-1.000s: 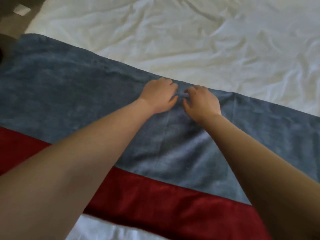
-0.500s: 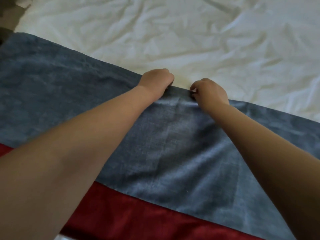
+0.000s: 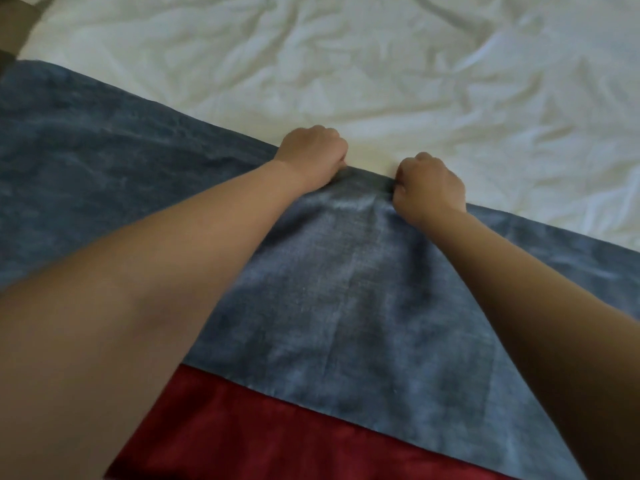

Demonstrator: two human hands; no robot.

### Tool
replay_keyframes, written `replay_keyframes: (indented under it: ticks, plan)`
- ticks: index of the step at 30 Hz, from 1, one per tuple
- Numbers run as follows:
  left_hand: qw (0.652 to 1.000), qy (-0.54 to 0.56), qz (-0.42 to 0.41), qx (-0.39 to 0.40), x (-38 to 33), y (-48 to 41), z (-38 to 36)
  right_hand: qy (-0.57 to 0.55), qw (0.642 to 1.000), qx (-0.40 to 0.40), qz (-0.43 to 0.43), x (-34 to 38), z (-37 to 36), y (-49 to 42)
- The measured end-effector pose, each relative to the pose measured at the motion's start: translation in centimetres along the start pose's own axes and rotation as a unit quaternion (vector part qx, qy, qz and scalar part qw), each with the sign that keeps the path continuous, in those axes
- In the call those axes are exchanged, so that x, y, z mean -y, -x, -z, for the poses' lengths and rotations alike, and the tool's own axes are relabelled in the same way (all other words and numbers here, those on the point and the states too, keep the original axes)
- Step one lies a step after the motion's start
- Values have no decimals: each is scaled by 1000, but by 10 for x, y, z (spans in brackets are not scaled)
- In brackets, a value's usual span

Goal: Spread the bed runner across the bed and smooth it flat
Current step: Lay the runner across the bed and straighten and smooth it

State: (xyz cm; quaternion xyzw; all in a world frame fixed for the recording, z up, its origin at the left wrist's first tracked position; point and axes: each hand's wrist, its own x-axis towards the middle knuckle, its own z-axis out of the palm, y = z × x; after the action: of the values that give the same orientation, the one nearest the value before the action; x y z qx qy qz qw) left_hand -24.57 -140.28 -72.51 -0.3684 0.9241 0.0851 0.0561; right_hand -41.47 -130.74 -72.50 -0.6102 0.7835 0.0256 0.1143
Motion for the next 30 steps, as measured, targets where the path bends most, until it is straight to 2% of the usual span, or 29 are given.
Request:
replay_keyframes:
  ticks: [7, 11, 15, 18, 22, 24, 27, 30]
  plan:
    - [999, 17, -17, 41, 97, 30, 18, -23, 1000, 0, 11, 42, 0, -11]
    - [998, 12, -9, 64, 158, 52, 33, -60, 997, 21, 40, 104, 2, -33]
    - [997, 12, -9, 82, 208, 62, 41, -120, 991, 53, 21, 168, 2, -55]
    - [995, -1, -31, 93, 228, 58, 45, -165, 982, 93, -4, 192, 3, -69]
    - [999, -19, -31, 26, 233, 50, 38, -144, 986, 61, -65, 198, 0, -76]
    - [999, 8, -28, 20, 237, 51, 34, -135, 985, 66, -85, 204, -1, -77]
    - [998, 48, -39, 31, 259, 55, 36, -142, 984, 73, -82, 215, 1, -83]
    - [997, 37, -40, 57, 300, 60, 44, -145, 986, 70, -50, 233, 4, -95]
